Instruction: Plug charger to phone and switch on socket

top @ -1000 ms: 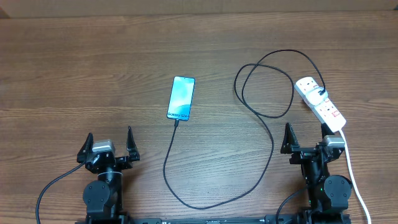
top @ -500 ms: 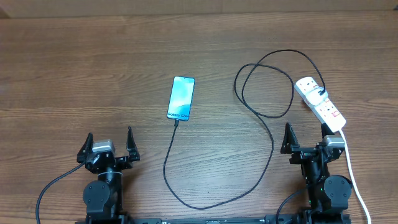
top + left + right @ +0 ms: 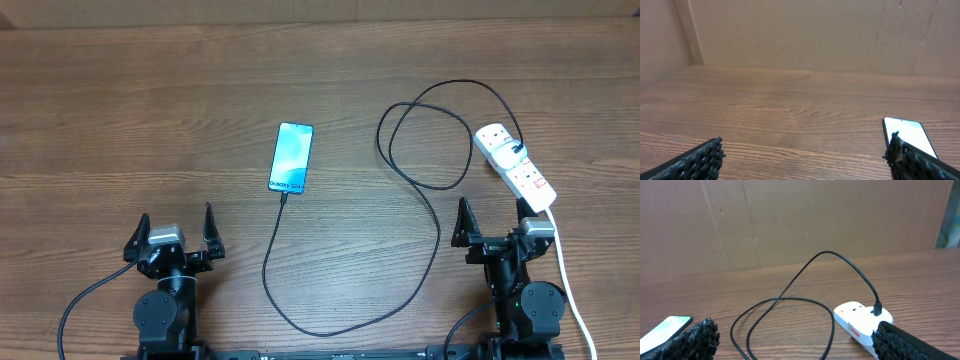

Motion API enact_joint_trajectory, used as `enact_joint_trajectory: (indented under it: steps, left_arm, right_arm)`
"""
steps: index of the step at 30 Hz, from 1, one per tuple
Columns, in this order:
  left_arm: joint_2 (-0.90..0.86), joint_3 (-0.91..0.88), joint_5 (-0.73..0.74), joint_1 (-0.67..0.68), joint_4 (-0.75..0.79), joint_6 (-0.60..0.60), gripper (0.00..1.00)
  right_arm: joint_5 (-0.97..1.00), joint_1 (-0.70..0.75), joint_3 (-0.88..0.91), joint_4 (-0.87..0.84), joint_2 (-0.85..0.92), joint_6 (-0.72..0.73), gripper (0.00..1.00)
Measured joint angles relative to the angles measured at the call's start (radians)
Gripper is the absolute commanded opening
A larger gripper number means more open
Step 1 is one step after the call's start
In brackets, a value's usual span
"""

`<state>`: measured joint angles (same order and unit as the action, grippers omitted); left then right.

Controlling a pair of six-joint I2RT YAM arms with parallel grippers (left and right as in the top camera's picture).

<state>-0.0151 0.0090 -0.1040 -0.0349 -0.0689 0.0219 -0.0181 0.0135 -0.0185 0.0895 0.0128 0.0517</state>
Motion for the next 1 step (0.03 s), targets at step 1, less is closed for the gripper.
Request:
enact_joint_trajectory:
  steps: [1]
  left_arm:
    - [0.0, 0.0, 0.0, 0.0, 0.0, 0.0, 1.0]
  right_arm:
    - [0.0, 0.0, 0.0, 0.001, 0.0, 0.0, 1.0]
